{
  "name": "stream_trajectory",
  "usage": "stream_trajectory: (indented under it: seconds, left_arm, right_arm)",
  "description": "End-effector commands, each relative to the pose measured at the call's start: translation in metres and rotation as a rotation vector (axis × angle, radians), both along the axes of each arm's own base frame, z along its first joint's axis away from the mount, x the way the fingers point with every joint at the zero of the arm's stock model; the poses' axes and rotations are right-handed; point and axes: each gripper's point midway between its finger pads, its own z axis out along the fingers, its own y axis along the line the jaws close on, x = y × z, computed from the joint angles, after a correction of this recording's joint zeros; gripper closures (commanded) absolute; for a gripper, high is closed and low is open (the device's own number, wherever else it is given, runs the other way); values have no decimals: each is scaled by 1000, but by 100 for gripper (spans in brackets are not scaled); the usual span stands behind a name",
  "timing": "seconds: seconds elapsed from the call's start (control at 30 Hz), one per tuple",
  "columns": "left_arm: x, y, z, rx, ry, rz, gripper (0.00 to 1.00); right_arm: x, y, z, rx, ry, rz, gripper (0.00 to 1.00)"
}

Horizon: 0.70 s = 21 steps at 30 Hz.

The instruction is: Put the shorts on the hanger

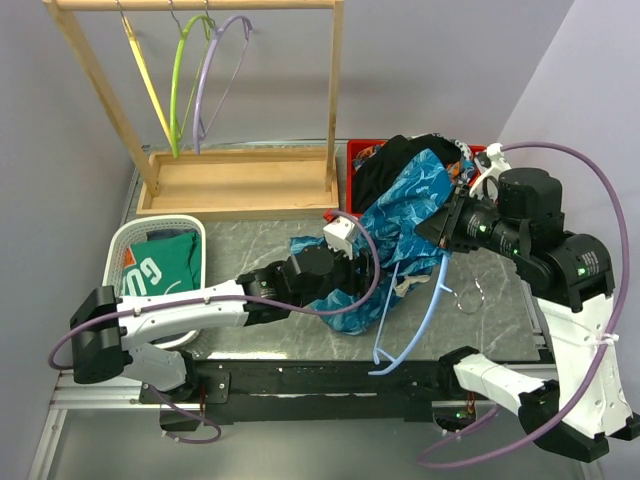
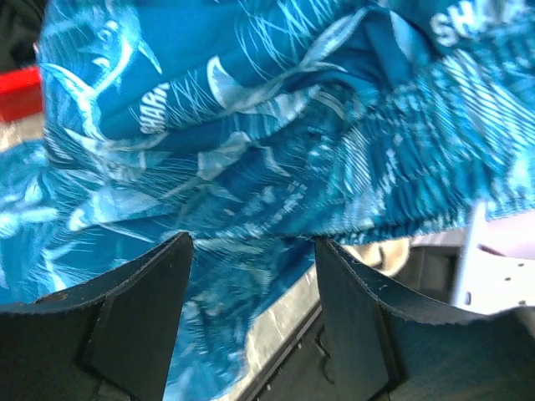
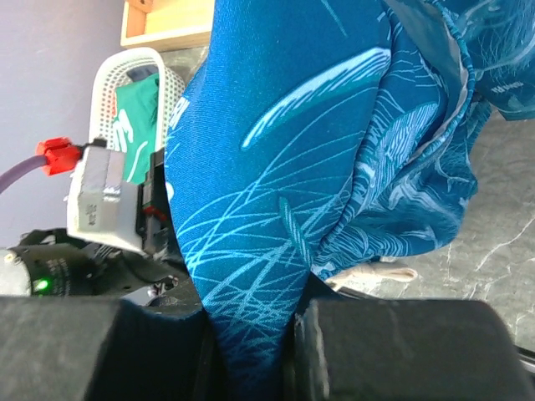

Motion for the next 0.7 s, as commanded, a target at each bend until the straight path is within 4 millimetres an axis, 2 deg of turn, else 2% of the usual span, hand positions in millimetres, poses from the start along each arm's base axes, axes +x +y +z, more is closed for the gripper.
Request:
stream_trajectory:
  seconds: [0.0,0.2,0.37,0.4,0.43,0.6,0.67]
  left_arm:
    - [17,-7,43,-86,-97,57,34]
    - [19,-19,54,-111,-124,38,34]
    - [13,-31,48,-122,-131,-20,32]
    - [8,-32,39,-114,-140,-55,31]
    - [4,-35,43,-147,-150,-82,30]
    - [4,-36,14,-123,-134,-80,31]
    - [0,-40,11,-140,-137,-106,31]
  right_arm:
    - [-7,4,30,39,-74,33,100]
    - [-11,3,34,37,-76,31,100]
    - [-11,2,36,35,-82,25,100]
    - [-10,2,35,33,-78,25,100]
    - [-10,1,35,30,-80,22,100]
    - [-10,2,37,33,-83,24,100]
    - [-10,1,38,32,-86,24,100]
